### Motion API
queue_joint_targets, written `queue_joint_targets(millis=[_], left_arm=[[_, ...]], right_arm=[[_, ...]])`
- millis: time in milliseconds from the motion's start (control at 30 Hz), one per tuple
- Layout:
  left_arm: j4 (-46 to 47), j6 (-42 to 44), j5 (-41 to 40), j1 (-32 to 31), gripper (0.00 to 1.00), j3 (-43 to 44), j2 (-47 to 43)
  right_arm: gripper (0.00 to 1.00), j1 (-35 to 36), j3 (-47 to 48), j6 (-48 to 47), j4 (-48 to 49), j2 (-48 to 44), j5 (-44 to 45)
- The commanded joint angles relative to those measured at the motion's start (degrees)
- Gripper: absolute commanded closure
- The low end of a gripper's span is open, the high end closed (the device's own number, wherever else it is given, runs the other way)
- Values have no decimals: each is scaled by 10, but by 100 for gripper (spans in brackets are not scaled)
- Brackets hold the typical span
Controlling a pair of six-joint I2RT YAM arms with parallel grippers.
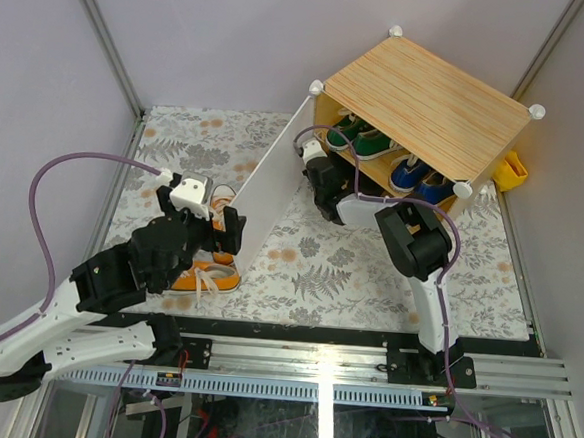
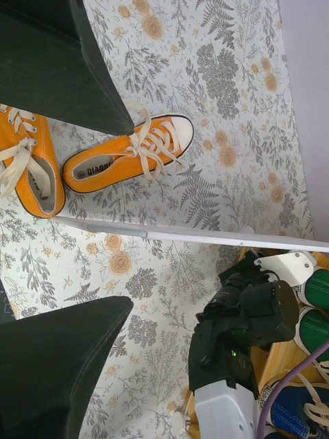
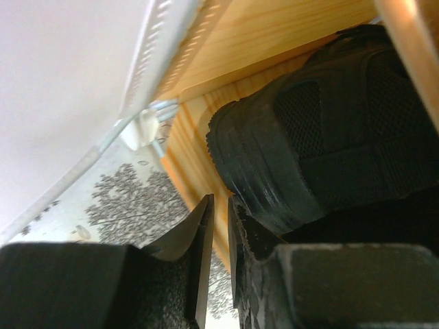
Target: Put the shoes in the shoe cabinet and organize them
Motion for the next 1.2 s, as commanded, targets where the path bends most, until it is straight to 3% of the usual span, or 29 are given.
queue_joint_targets(millis=[0,133,400,633,1167], left_arm=[[33,8,-17,0,0,-3,-1],[33,9,-18,0,0,-2,1],[32,8,-17,0,0,2,3],[21,-2,-8,0,0,14,10],[-18,-37,76,1,0,157,27]], right_arm=[[80,-9,37,-86,87,12,73],[81,-9,38,-88,74,8,56],[77,-8,5,-35,-1,-28,-90],[51,16,-49,-21,-58,-98,-153],[23,134,-182,56,-243,-425,-115]])
